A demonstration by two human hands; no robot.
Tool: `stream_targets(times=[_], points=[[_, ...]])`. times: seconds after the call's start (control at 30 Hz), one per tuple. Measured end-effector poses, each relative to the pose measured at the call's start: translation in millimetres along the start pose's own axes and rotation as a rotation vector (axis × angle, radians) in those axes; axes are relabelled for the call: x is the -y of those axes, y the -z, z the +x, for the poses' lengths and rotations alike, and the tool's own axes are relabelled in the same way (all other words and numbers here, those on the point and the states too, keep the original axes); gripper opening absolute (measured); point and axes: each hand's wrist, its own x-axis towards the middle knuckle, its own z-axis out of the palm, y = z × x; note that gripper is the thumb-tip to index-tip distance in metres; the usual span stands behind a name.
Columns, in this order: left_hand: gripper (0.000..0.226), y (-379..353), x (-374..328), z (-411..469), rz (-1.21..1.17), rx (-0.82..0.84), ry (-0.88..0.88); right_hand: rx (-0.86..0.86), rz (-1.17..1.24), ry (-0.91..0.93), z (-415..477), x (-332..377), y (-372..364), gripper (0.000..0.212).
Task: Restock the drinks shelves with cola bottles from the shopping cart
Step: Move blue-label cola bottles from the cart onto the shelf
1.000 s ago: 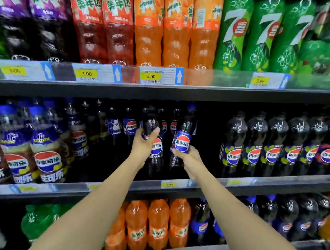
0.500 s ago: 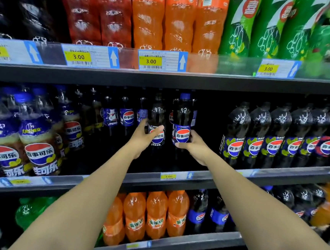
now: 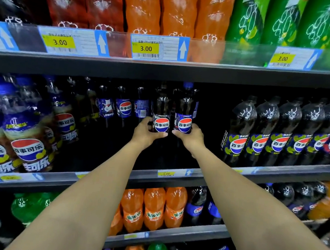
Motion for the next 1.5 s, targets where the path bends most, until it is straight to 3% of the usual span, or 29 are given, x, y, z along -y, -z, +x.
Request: stream_targets(times=[0.17, 0.37, 0.5, 1.3, 1.37, 1.5], points=[[0.067, -20.9, -6.3, 16.4, -0.008, -0.03, -0.075, -0.037, 0.079, -0.012, 24.9, -10.1, 2.2, 0.064], [0.063, -41.6, -8.9, 32.2, -0.056, -0.084, -0.045, -0.059, 0.179, -0.042, 44.9, -24.0, 1.2, 0.05], [0.065, -47.2, -14.5, 38.8, -0.059, -0.078, -0.016, -0.074, 0.194, -0.052, 51.0, -24.6, 6.6, 0.055], [0.06, -59.7, -19.4, 41.2, -0.044, -0.074, 0.002, -0.184, 0.119, -0.011, 48.9, -26.9, 3.9, 0.053], [0.06, -57.7, -22.3, 41.4, -0.013, -0.053, 0.015, -0.156, 0.103, -0.02, 46.0, -25.4, 6.2, 0.057], [0.072, -50.1, -30.3, 33.6, 0.091, 0.026, 0.108, -0.083, 0.053, -0.185, 34.1, -13.0, 16.7, 0.086]])
